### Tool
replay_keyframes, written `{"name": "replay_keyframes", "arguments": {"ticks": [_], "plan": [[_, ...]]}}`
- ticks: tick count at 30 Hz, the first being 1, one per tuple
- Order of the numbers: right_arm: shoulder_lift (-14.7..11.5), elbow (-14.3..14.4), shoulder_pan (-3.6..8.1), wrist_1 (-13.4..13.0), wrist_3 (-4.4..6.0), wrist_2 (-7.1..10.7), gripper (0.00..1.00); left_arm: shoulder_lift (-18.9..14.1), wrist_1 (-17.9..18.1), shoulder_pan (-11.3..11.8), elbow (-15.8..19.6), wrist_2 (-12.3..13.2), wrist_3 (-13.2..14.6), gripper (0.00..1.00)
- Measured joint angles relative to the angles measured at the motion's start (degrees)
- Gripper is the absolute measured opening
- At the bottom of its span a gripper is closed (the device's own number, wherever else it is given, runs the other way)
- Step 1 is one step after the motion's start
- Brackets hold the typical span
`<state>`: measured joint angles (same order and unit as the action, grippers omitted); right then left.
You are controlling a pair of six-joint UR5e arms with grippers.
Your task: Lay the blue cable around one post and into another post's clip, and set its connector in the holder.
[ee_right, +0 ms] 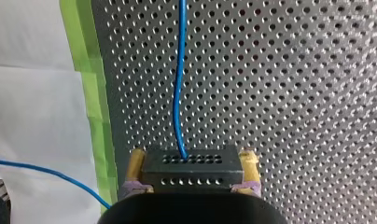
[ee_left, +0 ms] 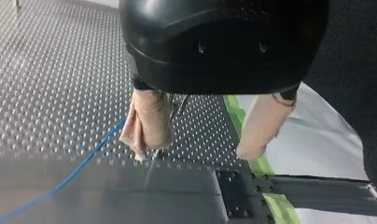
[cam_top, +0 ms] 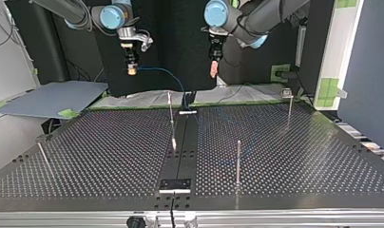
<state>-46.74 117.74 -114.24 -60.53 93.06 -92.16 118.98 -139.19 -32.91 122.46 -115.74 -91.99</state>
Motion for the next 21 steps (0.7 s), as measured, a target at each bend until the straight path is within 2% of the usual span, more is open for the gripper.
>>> {"name": "replay_keyframes", "arguments": {"ticks": [6, 11, 21], "plan": [[0.0, -0.1, 0.41, 0.3, 0.63, -0.53, 0.0, -3.5, -3.6, 3.5, 0.3, 3.2, -3.5, 1.0], [0.0, -0.2, 0.45, 0.4, 1.16, -0.46, 0.0, -6.5, -6.5, 6.4, -1.5, 6.1, -6.5, 1.0], [0.0, -0.6, 0.46, 0.9, 1.59, -0.15, 0.0, -12.0, -12.0, 11.9, -4.8, 11.5, -12.0, 1.0]]}}
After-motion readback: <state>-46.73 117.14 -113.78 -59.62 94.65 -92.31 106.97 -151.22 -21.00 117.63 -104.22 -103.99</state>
